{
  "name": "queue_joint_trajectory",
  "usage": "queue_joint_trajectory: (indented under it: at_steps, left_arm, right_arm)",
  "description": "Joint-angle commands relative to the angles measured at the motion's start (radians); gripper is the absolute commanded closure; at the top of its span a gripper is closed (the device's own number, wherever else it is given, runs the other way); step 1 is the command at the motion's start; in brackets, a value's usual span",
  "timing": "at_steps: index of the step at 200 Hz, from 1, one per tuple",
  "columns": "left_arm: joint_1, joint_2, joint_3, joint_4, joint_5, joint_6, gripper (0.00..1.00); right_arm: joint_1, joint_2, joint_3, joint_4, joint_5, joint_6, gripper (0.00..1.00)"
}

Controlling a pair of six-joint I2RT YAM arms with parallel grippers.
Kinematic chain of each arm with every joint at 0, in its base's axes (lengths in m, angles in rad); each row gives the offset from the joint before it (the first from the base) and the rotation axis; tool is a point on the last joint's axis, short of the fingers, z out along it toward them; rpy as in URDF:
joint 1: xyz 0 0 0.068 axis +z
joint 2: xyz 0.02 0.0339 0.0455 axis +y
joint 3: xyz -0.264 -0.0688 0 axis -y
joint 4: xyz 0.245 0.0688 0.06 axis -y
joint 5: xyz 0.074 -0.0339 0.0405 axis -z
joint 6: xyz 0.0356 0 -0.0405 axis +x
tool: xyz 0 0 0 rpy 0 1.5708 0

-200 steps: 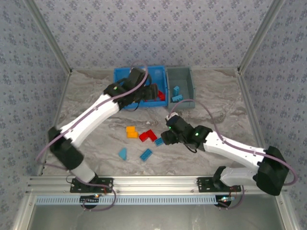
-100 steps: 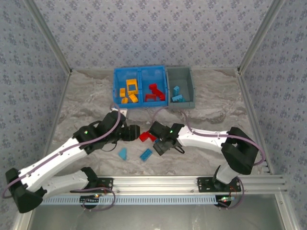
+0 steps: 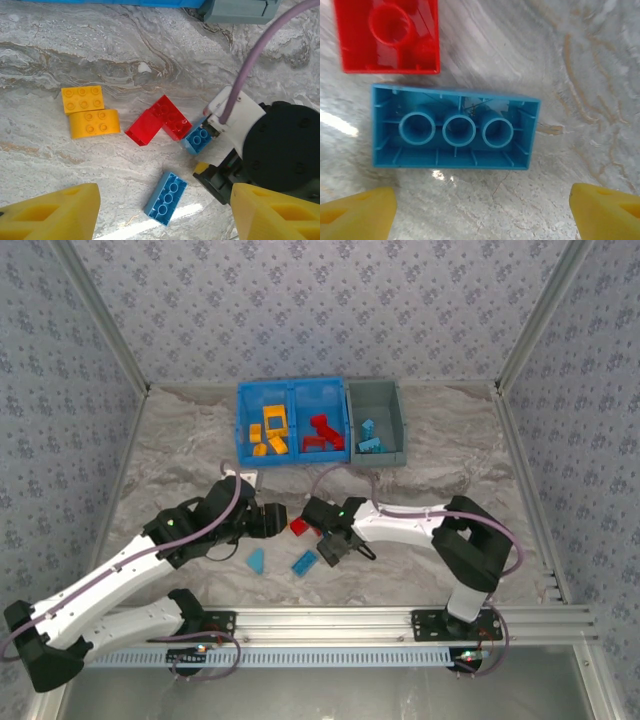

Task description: Sort the legos into containers by color

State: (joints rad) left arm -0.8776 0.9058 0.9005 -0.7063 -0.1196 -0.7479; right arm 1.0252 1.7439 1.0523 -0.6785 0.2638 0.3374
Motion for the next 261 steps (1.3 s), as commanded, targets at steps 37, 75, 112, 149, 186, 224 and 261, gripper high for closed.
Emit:
queue_joint_trajectory:
  at_steps: [37, 75, 112, 149, 186, 224, 261]
  left_arm:
    - [-0.015, -0.018, -0.001, 0.107, 0.148, 0.038, 0.3]
    - [-0.015, -0.054, -0.02, 0.1, 0.144, 0.021, 0.3]
    - [-0.015, -0.053, -0.036, 0.118, 0.156, 0.006, 0.3]
    - [-0.027, -0.053, -0.077, 0.179, 0.225, -0.015, 0.29]
    - [-0.097, -0.028, -0.106, 0.238, 0.231, -0.032, 0.3]
    - [-0.155, 0.013, -0.107, 0.314, 0.19, -0.058, 0.3]
    - [-0.201, 0.116, -0.061, 0.371, 0.134, -0.038, 0.3]
  right_arm:
    - [-0.089, 0.104, 0.129, 0.022, 0.003, -0.087, 0.09]
    - [-0.171, 0.167, 0.215, 0.05, -0.081, -0.097, 0.12]
    - [-0.219, 0.174, 0.225, 0.062, -0.158, -0.072, 0.24]
    - [-0.222, 0.104, 0.102, 0.114, -0.212, -0.021, 0.35]
    - [-0.24, 0.05, 0.014, 0.161, -0.218, 0.018, 0.52]
    - [-0.245, -0.08, -0.023, 0.153, -0.131, 0.035, 0.63]
    - [-0.372, -0.239, -0.001, 0.102, -0.029, 0.032, 0.65]
